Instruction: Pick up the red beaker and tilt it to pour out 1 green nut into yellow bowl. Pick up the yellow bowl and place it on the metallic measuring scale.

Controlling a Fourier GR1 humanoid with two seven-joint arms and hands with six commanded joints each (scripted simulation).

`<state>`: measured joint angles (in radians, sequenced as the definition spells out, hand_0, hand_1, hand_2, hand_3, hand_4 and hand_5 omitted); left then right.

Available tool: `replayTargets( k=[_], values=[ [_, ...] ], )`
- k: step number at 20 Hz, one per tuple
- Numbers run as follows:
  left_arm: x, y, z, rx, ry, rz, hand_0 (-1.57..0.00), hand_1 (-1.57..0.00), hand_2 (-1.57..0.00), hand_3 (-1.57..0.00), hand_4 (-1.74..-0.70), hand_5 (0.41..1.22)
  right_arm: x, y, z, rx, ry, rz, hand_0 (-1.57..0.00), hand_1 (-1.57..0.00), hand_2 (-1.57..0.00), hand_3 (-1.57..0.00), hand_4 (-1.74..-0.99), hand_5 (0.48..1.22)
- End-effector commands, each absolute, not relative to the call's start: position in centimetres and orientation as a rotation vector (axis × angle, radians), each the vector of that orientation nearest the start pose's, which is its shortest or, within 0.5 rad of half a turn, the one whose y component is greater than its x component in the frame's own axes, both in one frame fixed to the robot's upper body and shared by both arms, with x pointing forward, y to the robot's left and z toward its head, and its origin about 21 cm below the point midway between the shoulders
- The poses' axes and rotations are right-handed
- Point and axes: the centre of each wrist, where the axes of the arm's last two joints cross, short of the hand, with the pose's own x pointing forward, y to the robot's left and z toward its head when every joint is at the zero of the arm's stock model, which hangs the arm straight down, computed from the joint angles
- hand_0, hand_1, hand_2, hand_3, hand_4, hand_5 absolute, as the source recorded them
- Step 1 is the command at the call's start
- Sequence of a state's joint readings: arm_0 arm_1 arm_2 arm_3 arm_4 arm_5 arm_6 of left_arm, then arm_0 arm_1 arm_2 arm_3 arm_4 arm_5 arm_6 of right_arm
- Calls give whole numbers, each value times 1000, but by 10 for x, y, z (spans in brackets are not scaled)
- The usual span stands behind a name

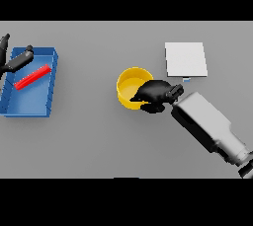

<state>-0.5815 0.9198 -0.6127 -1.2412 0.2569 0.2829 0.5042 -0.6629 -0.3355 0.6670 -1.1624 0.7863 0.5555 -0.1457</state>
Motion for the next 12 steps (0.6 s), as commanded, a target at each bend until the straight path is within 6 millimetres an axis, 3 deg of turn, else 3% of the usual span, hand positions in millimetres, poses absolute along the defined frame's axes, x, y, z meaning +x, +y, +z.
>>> replayTargets(
  k=[1,7,9,12],
  values=[
    [345,325,119,731,-1089,-538,1,1,1,1,-800,726,347,-136,53,-222,-1141,2048,-1348,-1333,-1283,-1092,-1667,1167],
    [346,326,117,735,-1092,-531,1,1,1,1,-803,725,345,-137,60,-235,-1154,2040,-1513,-1509,-1453,-1192,-1722,1207],
    [344,323,118,736,-1097,-541,1,1,1,1,-801,724,343,-141,73,-216,-1193,2024,-1534,-1531,-1490,-1192,-1729,1212],
    [345,321,117,741,-1087,-540,1,1,1,1,-798,721,347,-145,96,-266,-1204,2026,-1552,-1551,-1506,-1377,-1731,1216]
  ],
)
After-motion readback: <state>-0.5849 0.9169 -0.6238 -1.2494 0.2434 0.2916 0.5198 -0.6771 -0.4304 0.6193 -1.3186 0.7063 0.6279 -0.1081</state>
